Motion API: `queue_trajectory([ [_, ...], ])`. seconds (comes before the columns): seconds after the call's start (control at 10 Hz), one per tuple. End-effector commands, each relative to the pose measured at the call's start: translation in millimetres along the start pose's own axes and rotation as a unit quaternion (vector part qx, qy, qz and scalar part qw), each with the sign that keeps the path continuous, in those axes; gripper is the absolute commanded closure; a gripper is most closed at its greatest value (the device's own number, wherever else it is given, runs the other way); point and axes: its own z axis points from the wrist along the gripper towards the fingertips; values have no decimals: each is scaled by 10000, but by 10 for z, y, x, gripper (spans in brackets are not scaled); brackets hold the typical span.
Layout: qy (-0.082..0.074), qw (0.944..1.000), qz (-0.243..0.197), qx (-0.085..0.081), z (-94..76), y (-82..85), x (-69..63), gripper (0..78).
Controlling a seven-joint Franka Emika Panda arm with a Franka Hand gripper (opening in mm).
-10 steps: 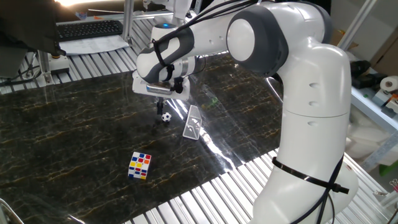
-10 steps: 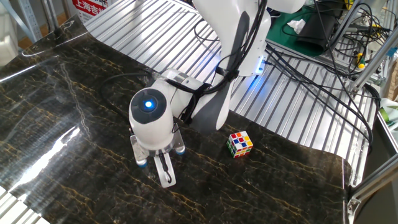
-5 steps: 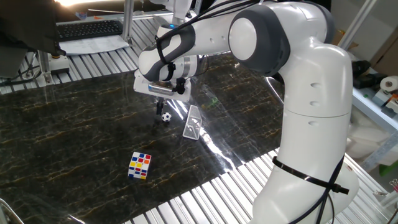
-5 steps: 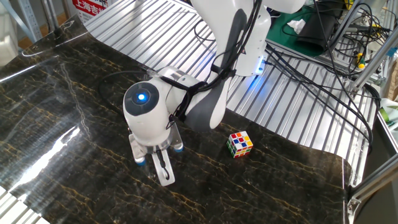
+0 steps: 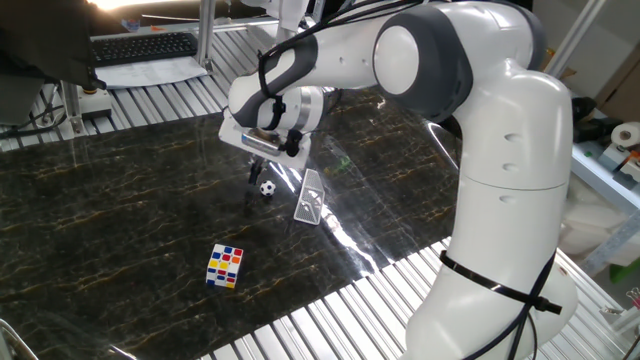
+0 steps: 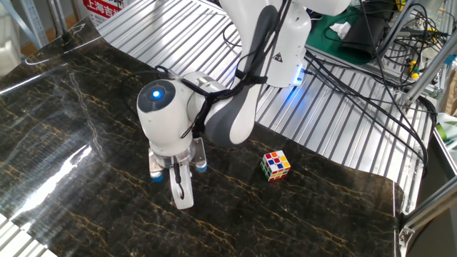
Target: Push the soccer ball into the goal
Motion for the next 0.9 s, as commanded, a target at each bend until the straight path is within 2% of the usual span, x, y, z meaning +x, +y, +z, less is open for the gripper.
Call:
queue_trajectory([
  [0.1, -125, 9992, -168, 345, 80, -184, -27, 776],
  [0.2, -156, 9984, -232, 485, 84, -233, -43, 776],
  [0.3, -316, 9944, -493, 883, 70, -423, -79, 776],
  [0.4, -326, 9936, -562, 919, 60, -467, -84, 776],
  [0.5, 46, 9952, -620, 759, -91, -611, -102, 776],
  [0.6, 187, 9971, -412, 616, -158, -532, -60, 776],
  [0.7, 249, 9980, -211, 544, -192, -407, 8, 776],
  [0.8, 663, 9977, 53, 134, -239, -282, 71, 776],
  [0.9, 694, 9975, 68, 115, -261, -247, 92, 776],
])
